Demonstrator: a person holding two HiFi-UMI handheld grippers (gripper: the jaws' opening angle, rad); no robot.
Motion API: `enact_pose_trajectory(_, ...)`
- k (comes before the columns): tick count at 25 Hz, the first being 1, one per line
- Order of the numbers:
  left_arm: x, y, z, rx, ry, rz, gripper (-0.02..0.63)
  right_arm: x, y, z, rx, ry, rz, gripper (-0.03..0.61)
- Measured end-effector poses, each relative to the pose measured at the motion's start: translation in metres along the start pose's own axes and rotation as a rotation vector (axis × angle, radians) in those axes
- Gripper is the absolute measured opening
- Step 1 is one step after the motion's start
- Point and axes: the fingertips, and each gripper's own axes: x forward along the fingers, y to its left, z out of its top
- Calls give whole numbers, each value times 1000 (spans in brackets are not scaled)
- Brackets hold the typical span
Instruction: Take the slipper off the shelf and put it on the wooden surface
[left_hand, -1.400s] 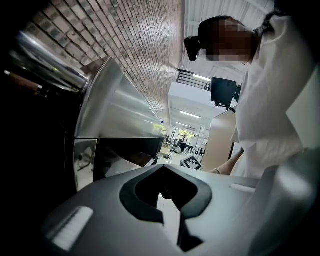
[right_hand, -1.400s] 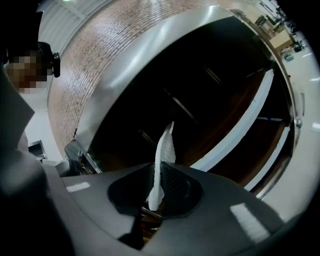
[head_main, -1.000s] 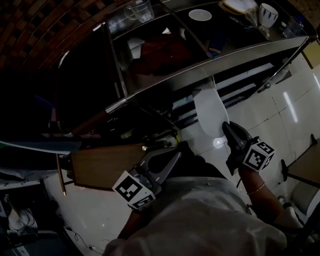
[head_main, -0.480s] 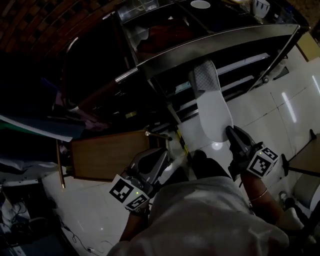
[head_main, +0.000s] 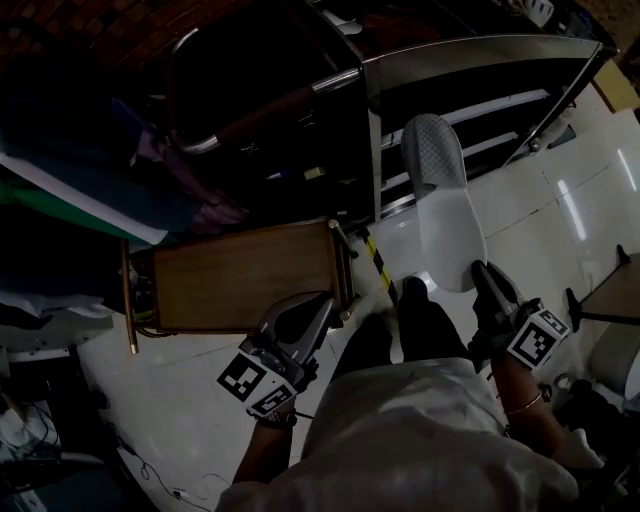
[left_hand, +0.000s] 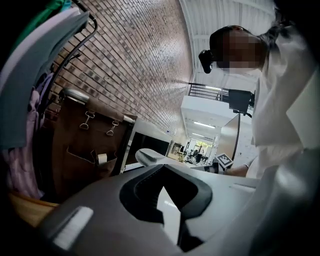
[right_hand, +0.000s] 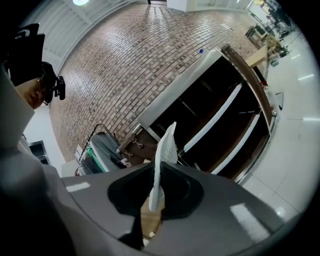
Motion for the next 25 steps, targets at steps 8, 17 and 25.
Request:
enact_pose_trajectory(8, -46, -20, -13, 2, 5, -8, -3, -39, 34, -45, -7, 15, 25, 32)
enact_pose_trajectory(17, -46, -102, -20, 34, -8, -61, -3, -94, 58, -78, -78, 66, 109, 32)
enact_pose_trajectory(25, -63, -167, -34, 26, -48, -45, -3, -130, 68, -118, -4, 110, 181, 32)
